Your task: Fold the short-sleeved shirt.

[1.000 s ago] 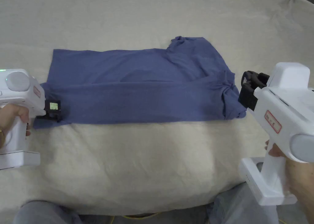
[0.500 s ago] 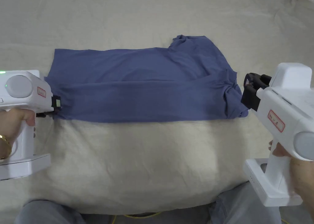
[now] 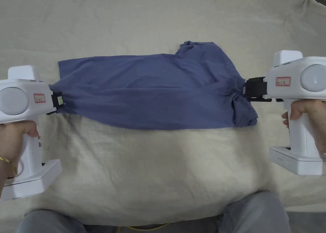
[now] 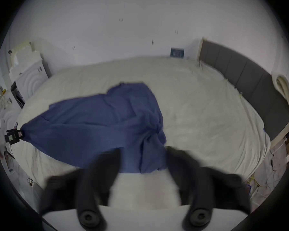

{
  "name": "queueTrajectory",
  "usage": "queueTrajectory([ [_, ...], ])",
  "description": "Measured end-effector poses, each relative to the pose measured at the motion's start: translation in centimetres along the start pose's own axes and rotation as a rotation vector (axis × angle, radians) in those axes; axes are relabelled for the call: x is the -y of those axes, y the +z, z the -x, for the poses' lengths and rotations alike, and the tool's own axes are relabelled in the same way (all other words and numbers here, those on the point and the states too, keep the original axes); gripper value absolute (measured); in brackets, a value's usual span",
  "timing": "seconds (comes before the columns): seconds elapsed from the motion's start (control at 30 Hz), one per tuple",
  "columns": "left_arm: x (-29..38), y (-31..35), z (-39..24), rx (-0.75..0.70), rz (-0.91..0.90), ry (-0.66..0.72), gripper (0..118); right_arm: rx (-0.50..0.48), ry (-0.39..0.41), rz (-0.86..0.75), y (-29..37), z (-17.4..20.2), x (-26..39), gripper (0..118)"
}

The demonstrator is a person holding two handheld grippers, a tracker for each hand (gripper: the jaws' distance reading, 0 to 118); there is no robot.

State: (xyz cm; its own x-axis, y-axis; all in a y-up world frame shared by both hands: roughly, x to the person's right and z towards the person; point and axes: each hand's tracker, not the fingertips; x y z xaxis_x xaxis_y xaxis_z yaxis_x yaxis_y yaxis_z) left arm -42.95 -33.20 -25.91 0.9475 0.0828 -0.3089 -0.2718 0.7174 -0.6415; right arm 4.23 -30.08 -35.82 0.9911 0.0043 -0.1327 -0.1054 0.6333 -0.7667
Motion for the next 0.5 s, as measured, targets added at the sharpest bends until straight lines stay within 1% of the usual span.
queueTrajectory([
  [0.03,0.1,0.0,0.0,0.000,0.000,0.002,3,-0.002,0.002,0.075,-1.4,-0.4,-0.4,106],
  [0.1,0.4,-0.1,0.1,-0.002,0.002,0.014,3,0.003,-0.012,0.142,-3.5,-0.8,-0.6,106],
  [0.2,0.6,-0.5,0.3,0.000,0.010,0.033,3,0.035,-0.037,0.239,-6.5,-1.4,-0.5,106],
  [0.3,0.7,-0.6,0.4,-0.008,0.016,0.034,3,0.043,-0.083,0.291,-8.9,-1.9,-0.2,106],
  [0.33,0.8,-0.7,0.4,-0.009,0.017,0.037,3,0.046,-0.113,0.311,-9.7,-2.0,-0.1,106],
  [0.37,0.8,-0.8,0.4,-0.008,0.018,0.041,3,0.057,-0.122,0.312,-10.3,-2.1,0.1,106],
  [0.5,0.9,-1.5,0.6,-0.018,0.028,0.043,3,0.069,-0.093,0.334,-12.3,-1.9,0.9,106],
])
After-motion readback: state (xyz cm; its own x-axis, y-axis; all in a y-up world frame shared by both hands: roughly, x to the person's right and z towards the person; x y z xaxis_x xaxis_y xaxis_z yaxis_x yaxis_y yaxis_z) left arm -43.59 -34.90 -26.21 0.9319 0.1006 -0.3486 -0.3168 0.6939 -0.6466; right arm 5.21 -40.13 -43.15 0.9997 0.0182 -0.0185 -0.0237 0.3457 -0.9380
